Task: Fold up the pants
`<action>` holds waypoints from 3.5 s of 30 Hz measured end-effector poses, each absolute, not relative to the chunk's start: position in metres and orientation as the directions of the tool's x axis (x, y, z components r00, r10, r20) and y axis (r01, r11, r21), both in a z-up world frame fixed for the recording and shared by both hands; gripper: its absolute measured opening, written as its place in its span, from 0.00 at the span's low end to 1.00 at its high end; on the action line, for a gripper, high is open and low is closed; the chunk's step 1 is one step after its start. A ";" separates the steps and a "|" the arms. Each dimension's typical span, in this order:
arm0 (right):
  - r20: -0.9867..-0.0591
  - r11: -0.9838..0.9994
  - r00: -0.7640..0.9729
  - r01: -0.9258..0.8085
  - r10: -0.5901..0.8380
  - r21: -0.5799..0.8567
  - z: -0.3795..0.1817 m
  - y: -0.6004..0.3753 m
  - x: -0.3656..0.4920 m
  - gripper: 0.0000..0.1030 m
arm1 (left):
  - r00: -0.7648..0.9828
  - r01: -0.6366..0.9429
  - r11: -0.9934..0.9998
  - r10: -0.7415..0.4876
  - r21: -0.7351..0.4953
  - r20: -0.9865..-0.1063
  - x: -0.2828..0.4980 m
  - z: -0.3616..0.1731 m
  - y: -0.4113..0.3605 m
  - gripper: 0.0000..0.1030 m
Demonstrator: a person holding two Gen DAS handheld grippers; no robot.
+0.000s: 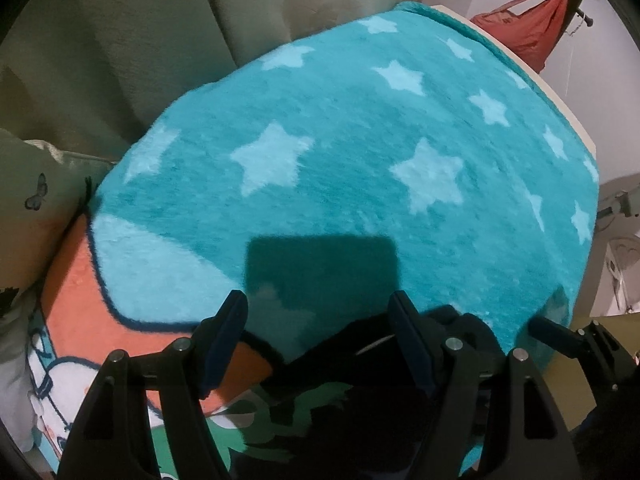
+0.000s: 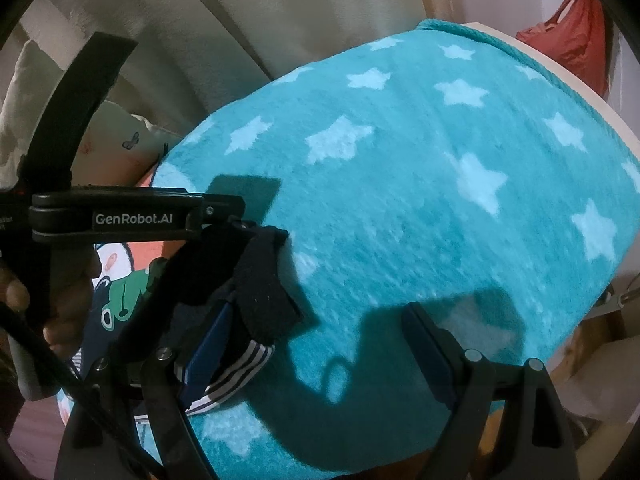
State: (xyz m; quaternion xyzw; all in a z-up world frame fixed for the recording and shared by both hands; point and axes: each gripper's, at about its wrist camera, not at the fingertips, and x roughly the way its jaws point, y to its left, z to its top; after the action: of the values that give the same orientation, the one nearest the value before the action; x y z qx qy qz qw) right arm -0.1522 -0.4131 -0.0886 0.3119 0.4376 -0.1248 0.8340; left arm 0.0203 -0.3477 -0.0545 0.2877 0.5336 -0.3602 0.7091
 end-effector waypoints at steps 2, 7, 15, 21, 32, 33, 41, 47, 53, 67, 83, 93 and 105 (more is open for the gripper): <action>-0.807 0.770 0.587 0.483 0.068 0.416 -0.088 -0.414 -0.154 0.87 | 0.184 0.819 0.573 -0.202 0.036 -0.962 0.019 -0.055 -0.348 0.70; -0.800 0.767 0.596 0.481 0.070 0.425 -0.084 -0.413 -0.157 0.87 | 0.184 0.822 0.568 -0.201 0.039 -0.962 0.018 -0.056 -0.348 0.70; -0.787 0.761 0.612 0.474 0.077 0.443 -0.081 -0.411 -0.160 0.87 | 0.150 0.805 0.592 -0.227 -0.015 -0.962 0.026 -0.054 -0.348 0.70; -0.781 0.773 0.616 0.442 0.107 0.455 -0.085 -0.405 -0.151 0.87 | 0.033 0.773 0.614 -0.291 -0.160 -0.956 0.045 -0.051 -0.345 0.70; -0.772 0.796 0.625 0.407 0.116 0.449 -0.093 -0.400 -0.124 0.88 | -0.054 0.834 0.521 -0.255 -0.184 -0.966 0.031 -0.074 -0.366 0.70; -0.772 0.797 0.626 0.406 0.114 0.447 -0.093 -0.399 -0.123 0.88 | -0.056 0.838 0.515 -0.250 -0.182 -0.967 0.029 -0.074 -0.368 0.70; -0.751 0.800 0.644 0.372 0.141 0.470 -0.088 -0.395 -0.116 0.44 | -0.097 0.851 0.477 -0.266 -0.218 -0.959 0.013 -0.065 -0.364 0.05; -0.726 0.787 0.663 0.344 0.183 0.512 -0.073 -0.389 -0.111 0.27 | -0.076 0.835 0.496 -0.324 -0.238 -0.943 0.017 -0.042 -0.349 0.04; -0.716 0.821 0.677 0.303 0.172 0.484 -0.043 -0.358 -0.113 0.25 | -0.063 0.805 0.514 -0.422 -0.296 -0.905 0.020 -0.014 -0.304 0.04; -0.769 0.910 0.594 0.144 0.236 0.390 -0.036 -0.240 -0.090 0.25 | -0.039 0.625 0.681 -0.460 -0.380 -0.887 0.042 -0.041 -0.162 0.04; -0.748 0.908 0.625 0.144 0.226 0.394 -0.010 -0.212 -0.120 0.46 | 0.069 0.470 0.793 -0.469 -0.387 -0.880 0.056 -0.028 -0.058 0.15; -0.775 0.874 0.616 0.287 0.144 0.391 -0.024 -0.246 -0.105 0.30 | 0.047 0.472 0.794 -0.457 -0.384 -0.888 0.046 -0.039 -0.068 0.24; -0.794 0.843 0.504 0.210 0.340 0.495 -0.080 -0.215 -0.065 0.51 | 0.148 0.397 0.872 -0.368 -0.286 -0.918 0.043 -0.037 -0.044 0.32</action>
State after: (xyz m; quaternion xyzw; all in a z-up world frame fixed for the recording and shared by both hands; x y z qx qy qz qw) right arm -0.0649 -0.2149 -0.0797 0.2773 0.4962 0.0395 0.8218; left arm 0.0432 -0.0439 -0.0367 0.0117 0.6017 -0.2524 0.7577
